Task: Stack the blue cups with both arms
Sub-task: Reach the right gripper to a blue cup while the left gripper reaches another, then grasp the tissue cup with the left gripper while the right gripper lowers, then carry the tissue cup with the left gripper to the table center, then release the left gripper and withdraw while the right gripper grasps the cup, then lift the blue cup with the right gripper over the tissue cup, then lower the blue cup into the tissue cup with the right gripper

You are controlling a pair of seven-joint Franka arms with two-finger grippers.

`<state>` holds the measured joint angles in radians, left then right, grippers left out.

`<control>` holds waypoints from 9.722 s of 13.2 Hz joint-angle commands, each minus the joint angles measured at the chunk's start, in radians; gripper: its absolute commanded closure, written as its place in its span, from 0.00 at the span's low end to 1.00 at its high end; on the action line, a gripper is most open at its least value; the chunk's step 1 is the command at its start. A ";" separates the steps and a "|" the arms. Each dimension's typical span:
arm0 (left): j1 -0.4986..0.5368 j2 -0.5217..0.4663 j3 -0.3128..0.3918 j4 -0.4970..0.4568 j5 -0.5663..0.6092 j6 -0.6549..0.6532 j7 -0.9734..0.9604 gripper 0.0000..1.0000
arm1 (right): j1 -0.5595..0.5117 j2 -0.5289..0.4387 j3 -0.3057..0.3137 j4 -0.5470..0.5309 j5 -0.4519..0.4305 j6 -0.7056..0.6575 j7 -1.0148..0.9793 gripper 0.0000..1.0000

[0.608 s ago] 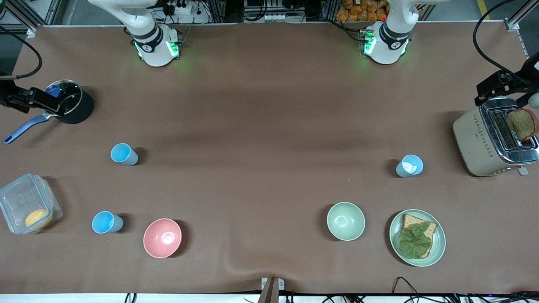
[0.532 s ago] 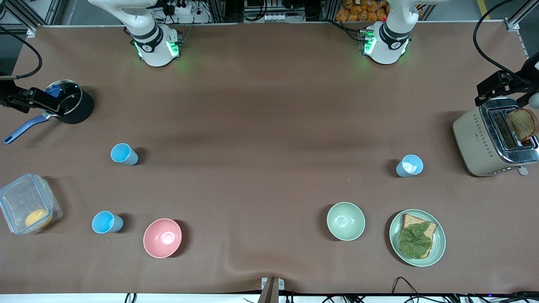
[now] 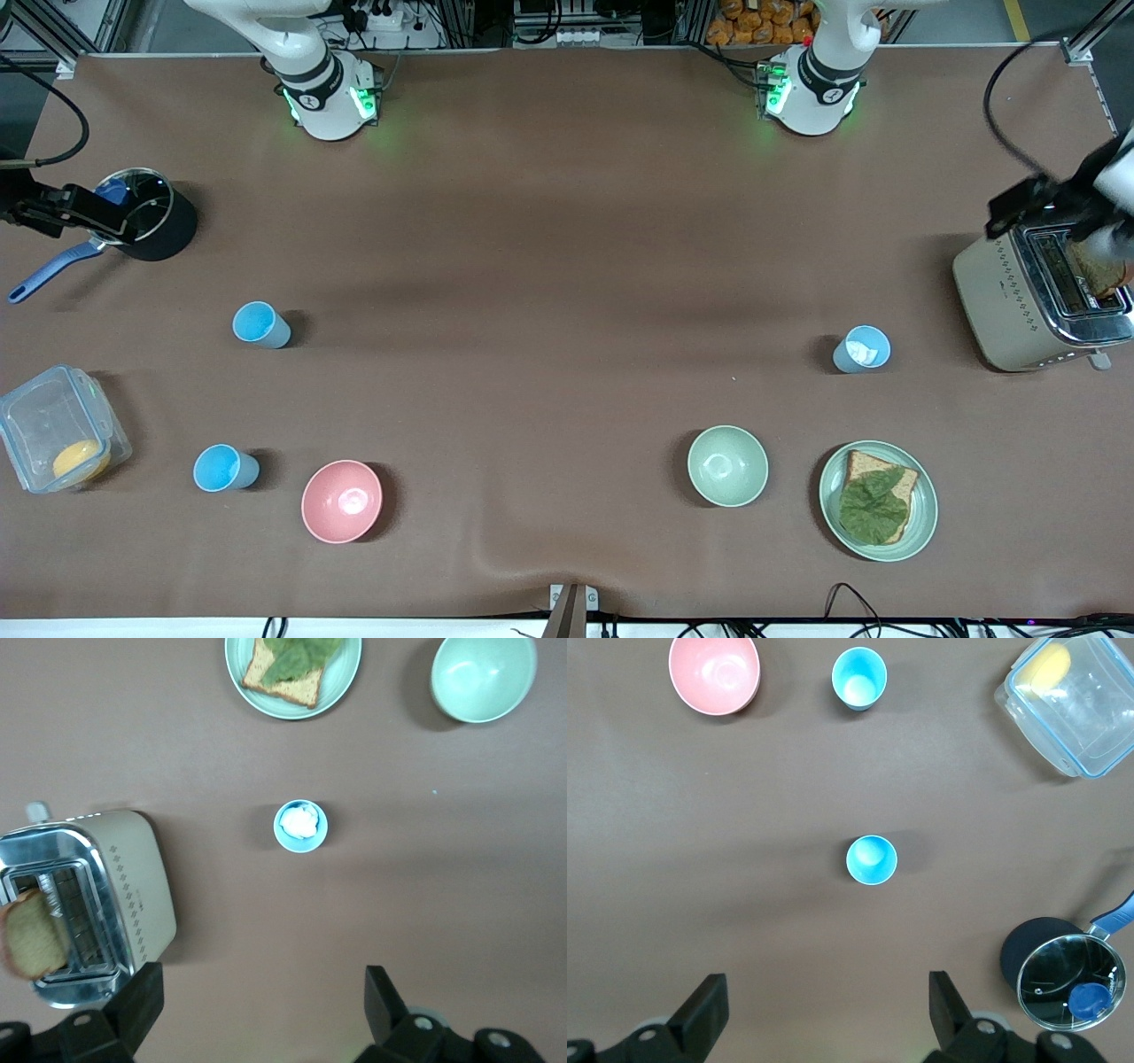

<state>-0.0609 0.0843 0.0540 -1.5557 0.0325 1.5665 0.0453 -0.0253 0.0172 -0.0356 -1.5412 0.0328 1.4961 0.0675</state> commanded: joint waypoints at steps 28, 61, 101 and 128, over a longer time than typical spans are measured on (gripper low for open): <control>0.062 0.246 -0.112 -0.526 -0.013 0.925 -0.022 1.00 | -0.085 0.133 -0.003 -0.780 -0.142 0.871 -0.178 0.00; -0.198 0.215 -0.416 0.011 0.208 0.454 -0.950 0.00 | -0.087 0.294 0.000 -0.679 -0.133 0.960 -0.167 0.00; 0.136 -0.061 -0.258 0.036 -0.020 -0.022 -0.160 0.00 | 0.794 0.414 0.060 -0.224 0.156 0.665 0.960 1.00; 0.161 -0.070 -0.261 0.033 -0.005 -0.036 -0.160 0.00 | 0.794 0.448 0.057 -0.198 0.153 0.645 0.907 1.00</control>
<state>0.0894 0.0357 -0.2021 -1.5087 0.0413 1.5366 -0.1396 0.7718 0.4581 0.0217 -1.7612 0.1969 2.1610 0.9824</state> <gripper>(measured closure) 0.000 0.947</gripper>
